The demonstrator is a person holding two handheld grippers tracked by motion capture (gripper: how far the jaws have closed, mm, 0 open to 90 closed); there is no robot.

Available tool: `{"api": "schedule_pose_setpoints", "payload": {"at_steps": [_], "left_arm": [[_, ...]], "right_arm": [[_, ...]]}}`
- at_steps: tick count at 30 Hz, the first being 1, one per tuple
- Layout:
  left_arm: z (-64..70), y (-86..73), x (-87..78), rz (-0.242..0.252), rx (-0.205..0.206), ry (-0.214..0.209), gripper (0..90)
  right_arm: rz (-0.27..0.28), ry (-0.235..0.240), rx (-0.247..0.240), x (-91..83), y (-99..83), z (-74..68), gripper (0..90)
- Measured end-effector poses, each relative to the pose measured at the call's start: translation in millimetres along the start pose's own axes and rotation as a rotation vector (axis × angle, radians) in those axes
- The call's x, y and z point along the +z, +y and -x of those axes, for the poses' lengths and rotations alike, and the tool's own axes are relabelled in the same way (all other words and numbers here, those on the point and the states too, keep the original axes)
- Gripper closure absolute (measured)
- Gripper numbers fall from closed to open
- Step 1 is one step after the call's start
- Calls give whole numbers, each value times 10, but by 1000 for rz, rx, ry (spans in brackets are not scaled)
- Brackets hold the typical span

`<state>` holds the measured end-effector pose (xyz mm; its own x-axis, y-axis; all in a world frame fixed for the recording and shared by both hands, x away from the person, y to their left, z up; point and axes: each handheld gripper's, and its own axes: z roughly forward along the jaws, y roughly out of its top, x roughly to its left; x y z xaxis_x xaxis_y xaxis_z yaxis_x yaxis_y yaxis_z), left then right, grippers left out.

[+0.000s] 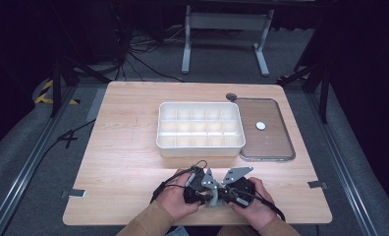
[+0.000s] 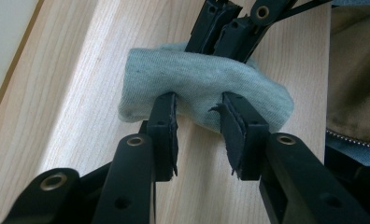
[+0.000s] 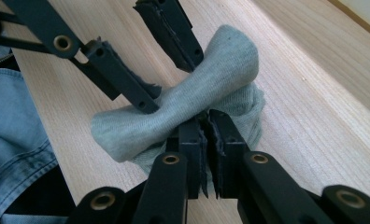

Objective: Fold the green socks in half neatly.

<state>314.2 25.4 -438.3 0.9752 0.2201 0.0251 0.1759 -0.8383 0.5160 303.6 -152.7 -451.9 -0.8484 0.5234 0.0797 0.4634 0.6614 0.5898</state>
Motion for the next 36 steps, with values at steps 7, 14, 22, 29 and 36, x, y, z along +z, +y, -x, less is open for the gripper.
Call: {"api": "schedule_pose_setpoints", "payload": {"at_steps": [7,14,22,29,36], "left_arm": [[38,26,24,3,24,22,631],[37,29,33,16,42,22,610],[15,49,-10,96,35,-22,577],[12,65,62,56,44,-19,553],[26,93,81,39,31,-32,550]], "right_arm": [[28,41,44,35,-31,62,871],[44,71,69,38,-55,102,872],[57,61,20,31,-72,82,866],[59,58,29,31,-82,84,864],[56,55,26,24,-85,84,843]]}}
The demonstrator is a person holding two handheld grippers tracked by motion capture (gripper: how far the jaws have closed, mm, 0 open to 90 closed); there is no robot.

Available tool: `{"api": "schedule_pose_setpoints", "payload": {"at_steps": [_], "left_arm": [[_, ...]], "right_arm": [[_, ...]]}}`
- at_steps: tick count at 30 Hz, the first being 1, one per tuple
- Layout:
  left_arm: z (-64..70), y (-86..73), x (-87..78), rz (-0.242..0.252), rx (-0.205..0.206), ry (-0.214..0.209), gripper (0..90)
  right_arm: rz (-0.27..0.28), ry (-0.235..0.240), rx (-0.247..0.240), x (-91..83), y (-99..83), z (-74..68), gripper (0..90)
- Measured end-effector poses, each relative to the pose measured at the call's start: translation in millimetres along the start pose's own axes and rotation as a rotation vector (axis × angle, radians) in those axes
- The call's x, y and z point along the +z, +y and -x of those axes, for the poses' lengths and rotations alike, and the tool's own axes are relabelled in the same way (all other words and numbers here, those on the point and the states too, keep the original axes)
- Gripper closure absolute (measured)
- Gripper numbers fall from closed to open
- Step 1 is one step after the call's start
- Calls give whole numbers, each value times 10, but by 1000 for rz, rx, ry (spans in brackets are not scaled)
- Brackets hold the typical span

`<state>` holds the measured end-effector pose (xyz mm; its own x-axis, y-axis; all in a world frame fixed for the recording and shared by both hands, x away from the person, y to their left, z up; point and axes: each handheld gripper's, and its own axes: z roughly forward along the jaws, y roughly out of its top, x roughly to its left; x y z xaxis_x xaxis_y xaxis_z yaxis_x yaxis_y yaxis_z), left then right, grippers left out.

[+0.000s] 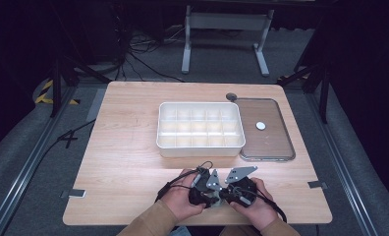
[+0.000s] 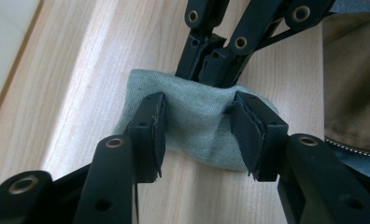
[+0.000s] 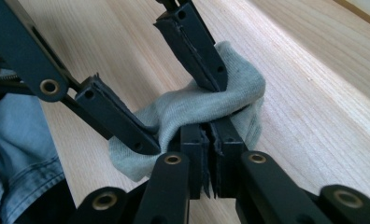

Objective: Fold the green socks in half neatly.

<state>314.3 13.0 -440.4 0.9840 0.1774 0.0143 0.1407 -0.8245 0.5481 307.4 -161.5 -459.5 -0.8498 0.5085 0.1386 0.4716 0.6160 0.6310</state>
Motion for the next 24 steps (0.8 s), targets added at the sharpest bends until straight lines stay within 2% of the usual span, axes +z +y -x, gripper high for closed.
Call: {"api": "schedule_pose_setpoints", "payload": {"at_steps": [2,4,5,7,9,12,15,19,20,23,24], "left_arm": [[14,8,7,-25,7,0,568],[17,9,30,-47,-3,-4,592],[14,10,42,-53,-2,-5,604],[24,17,85,-69,2,-5,611],[52,33,115,-74,-3,-9,601],[58,57,116,-61,5,-6,592],[57,58,118,-63,-2,-13,589],[61,66,121,-52,-1,-18,587],[61,66,120,-49,0,-17,586],[59,63,115,-41,-5,-16,585],[55,64,110,-33,-4,-9,585]], "right_arm": [[-30,-1,0,-63,5,19,767],[-44,1,10,-159,13,32,707],[-47,-13,10,-221,14,44,685],[-15,-22,9,-312,15,63,659],[18,-29,30,-406,22,69,653],[24,-60,30,-480,18,75,704],[-19,-79,40,-517,-23,107,800],[-98,-118,78,-432,-117,206,831],[-114,-113,98,-409,-138,230,835],[-123,-96,112,-358,-176,273,843],[-116,-67,112,-356,-176,275,857]]}}
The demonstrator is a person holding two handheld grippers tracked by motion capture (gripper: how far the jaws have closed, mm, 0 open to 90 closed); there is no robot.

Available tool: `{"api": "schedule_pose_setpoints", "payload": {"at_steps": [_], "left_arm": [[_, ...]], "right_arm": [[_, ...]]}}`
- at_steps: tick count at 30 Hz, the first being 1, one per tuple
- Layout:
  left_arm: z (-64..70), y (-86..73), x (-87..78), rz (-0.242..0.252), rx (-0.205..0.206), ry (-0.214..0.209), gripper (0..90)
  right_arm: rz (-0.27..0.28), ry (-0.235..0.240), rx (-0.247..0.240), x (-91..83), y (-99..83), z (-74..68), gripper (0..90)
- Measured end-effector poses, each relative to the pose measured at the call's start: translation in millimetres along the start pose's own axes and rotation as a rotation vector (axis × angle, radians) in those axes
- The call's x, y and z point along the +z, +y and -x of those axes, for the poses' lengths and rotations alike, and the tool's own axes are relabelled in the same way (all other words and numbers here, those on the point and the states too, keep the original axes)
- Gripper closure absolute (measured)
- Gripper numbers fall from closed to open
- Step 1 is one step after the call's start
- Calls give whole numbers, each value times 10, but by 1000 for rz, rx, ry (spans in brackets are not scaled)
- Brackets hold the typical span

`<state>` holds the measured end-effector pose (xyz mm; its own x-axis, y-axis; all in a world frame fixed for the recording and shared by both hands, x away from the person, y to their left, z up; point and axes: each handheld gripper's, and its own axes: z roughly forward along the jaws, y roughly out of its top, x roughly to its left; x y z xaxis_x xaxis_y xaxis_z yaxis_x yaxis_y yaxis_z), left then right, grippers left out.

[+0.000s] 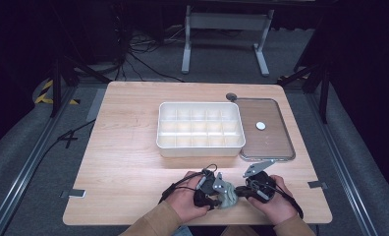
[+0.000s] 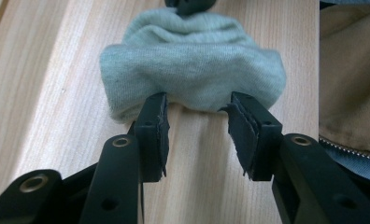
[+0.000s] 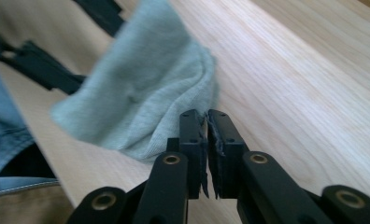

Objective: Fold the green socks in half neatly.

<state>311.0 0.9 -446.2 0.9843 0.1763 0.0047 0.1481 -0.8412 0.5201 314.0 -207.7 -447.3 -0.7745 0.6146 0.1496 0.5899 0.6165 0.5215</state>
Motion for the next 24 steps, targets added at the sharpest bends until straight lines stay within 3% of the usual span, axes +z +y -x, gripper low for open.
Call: {"api": "schedule_pose_setpoints", "payload": {"at_steps": [6,10,13,16,21,24], "left_arm": [[1,10,-11,10,14,4,586],[1,18,-35,35,38,10,584],[30,34,-32,69,55,14,576],[37,47,-38,68,76,12,567],[18,63,5,62,81,10,554],[59,101,15,34,86,20,554]], "right_arm": [[-18,30,-54,75,42,-114,871],[-14,45,-105,116,68,-182,876],[-9,56,-113,142,78,-214,878],[-5,73,-117,152,83,-219,880],[8,124,-64,182,62,-151,874],[6,116,-64,183,62,-162,872]]}}
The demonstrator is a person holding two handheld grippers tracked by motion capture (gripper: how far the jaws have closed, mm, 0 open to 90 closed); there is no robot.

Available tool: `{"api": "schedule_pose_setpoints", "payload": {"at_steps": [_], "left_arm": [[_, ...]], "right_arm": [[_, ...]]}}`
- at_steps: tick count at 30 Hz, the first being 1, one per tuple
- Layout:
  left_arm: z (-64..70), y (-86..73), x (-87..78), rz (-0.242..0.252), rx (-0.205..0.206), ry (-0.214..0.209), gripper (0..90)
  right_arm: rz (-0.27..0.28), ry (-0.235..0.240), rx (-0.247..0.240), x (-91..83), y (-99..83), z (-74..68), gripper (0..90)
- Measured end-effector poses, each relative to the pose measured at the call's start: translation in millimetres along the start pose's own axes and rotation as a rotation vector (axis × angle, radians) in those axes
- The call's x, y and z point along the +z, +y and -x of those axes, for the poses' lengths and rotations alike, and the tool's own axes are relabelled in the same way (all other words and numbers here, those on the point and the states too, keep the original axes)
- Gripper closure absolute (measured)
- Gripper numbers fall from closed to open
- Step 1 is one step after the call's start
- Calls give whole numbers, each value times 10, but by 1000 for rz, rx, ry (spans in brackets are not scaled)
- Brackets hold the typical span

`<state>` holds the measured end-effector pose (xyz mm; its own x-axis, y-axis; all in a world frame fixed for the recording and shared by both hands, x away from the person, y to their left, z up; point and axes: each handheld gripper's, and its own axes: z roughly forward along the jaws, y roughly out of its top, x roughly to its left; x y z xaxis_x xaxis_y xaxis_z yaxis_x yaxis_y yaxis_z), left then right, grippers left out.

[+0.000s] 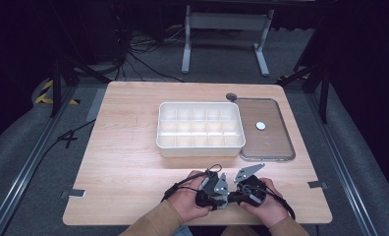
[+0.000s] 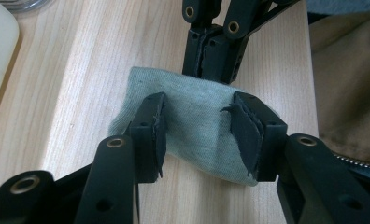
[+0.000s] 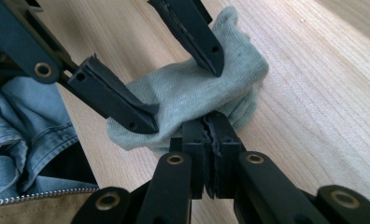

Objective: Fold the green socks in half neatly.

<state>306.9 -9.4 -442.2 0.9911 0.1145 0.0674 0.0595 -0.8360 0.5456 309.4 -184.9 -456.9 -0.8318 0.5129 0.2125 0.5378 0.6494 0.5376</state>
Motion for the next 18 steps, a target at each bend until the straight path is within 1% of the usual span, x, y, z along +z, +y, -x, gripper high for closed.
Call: {"api": "schedule_pose_setpoints", "payload": {"at_steps": [2,3,4,5,6,8,9,10,11,12,13,14,15,16,17,18], "left_arm": [[12,66,11,-26,24,8,552],[23,99,15,-30,36,13,551],[26,126,14,-45,55,18,550],[24,136,21,-45,60,17,549],[19,132,23,-44,52,10,549],[4,120,41,-23,38,-4,549],[-3,123,43,-32,41,-9,549],[1,126,48,-33,39,-3,550],[10,128,53,-29,30,-3,551],[10,131,51,-34,31,-5,553],[10,131,51,-34,31,-5,555],[4,128,52,-33,14,-9,556],[4,128,52,-33,14,-9,557],[0,127,51,-34,6,-12,557],[-3,127,53,-33,5,-9,557],[-3,130,48,-41,2,-12,557]], "right_arm": [[-6,-6,2,-2,2,-1,872],[-7,-1,9,-1,1,2,872],[-5,1,11,1,-1,11,873],[-1,8,11,3,-5,23,872],[-1,8,19,3,-11,23,872],[-1,1,19,-1,-17,17,872],[-1,-2,19,-1,-19,15,870],[-2,-2,20,-3,-21,18,864],[-4,-4,22,-5,-23,20,851],[-4,-8,12,-8,-27,29,823],[-4,-8,12,-8,-27,29,823],[-31,-28,18,-50,-43,37,775],[-31,-28,18,-50,-43,37,775],[-31,-31,27,-90,-53,47,774],[-15,-41,46,-157,-62,61,763],[19,-50,67,-234,-67,84,747]]}}
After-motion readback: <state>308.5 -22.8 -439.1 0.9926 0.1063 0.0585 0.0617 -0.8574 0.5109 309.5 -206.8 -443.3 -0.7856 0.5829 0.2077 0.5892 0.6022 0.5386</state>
